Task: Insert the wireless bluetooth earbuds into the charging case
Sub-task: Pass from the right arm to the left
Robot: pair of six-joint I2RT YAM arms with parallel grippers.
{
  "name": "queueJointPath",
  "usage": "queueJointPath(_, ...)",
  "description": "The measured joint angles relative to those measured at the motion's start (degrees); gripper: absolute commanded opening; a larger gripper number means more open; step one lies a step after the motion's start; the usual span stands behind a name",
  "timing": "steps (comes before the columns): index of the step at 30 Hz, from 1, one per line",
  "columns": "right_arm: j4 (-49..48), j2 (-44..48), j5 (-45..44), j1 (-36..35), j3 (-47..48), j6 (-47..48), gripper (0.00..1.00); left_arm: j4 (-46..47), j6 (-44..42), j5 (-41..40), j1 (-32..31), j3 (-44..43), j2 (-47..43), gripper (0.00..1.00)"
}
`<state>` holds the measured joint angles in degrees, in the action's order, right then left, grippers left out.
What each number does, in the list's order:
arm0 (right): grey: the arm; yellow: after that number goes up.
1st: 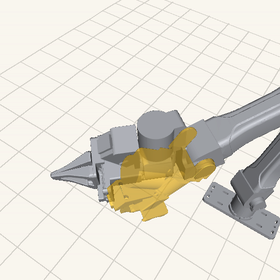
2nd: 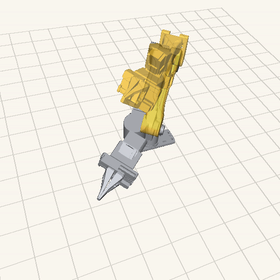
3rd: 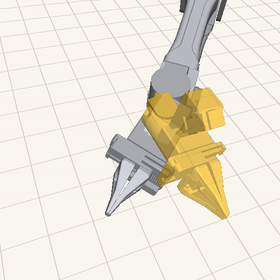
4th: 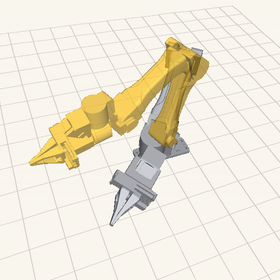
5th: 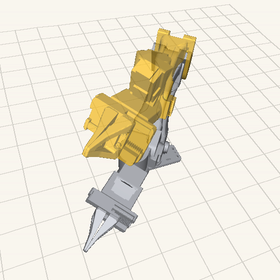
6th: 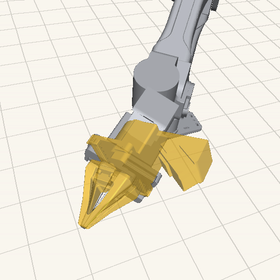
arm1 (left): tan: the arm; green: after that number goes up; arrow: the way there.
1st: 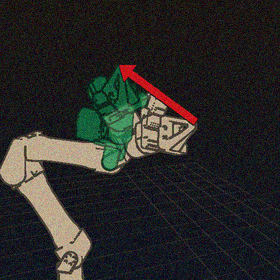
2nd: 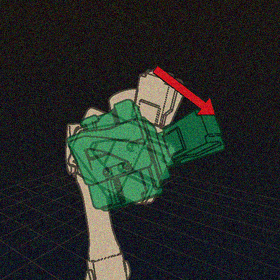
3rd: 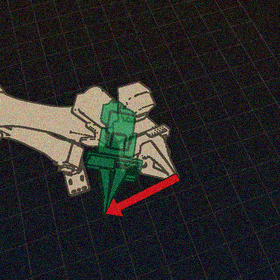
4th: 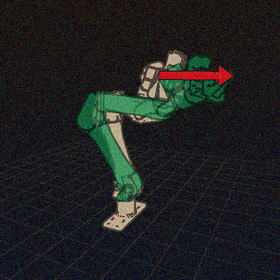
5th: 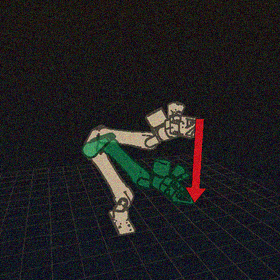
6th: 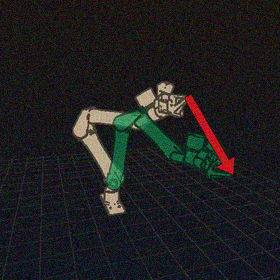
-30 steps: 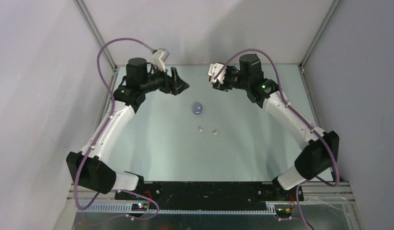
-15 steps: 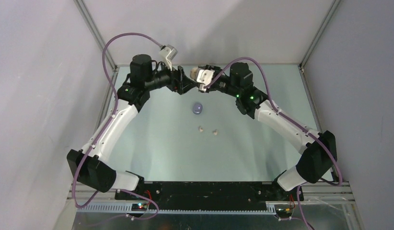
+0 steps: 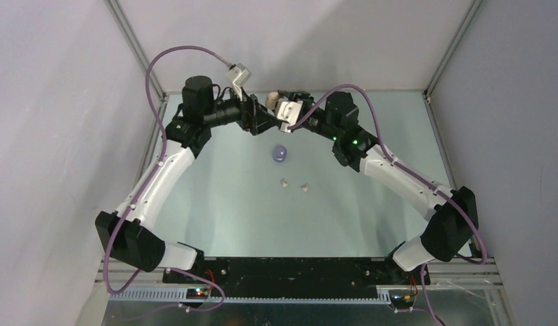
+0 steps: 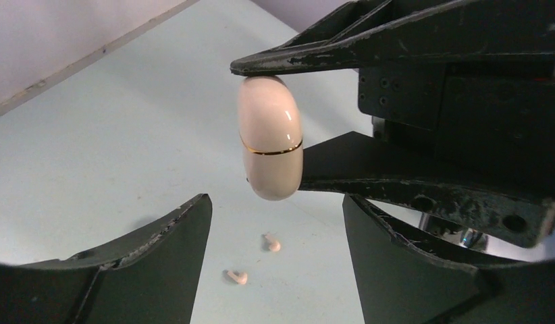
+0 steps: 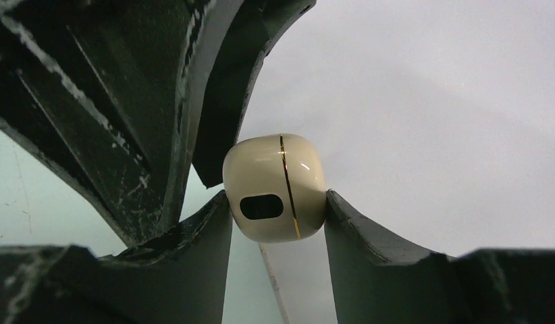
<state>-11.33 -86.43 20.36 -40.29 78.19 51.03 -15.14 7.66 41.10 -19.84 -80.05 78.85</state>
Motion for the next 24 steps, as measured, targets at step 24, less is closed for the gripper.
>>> queueJointPath(24, -2.25, 0.50, 0.57, -1.22, -1.46, -4.48, 0.31, 10.82, 8.87, 5.53, 3.41, 0.87, -0.07, 0.64)
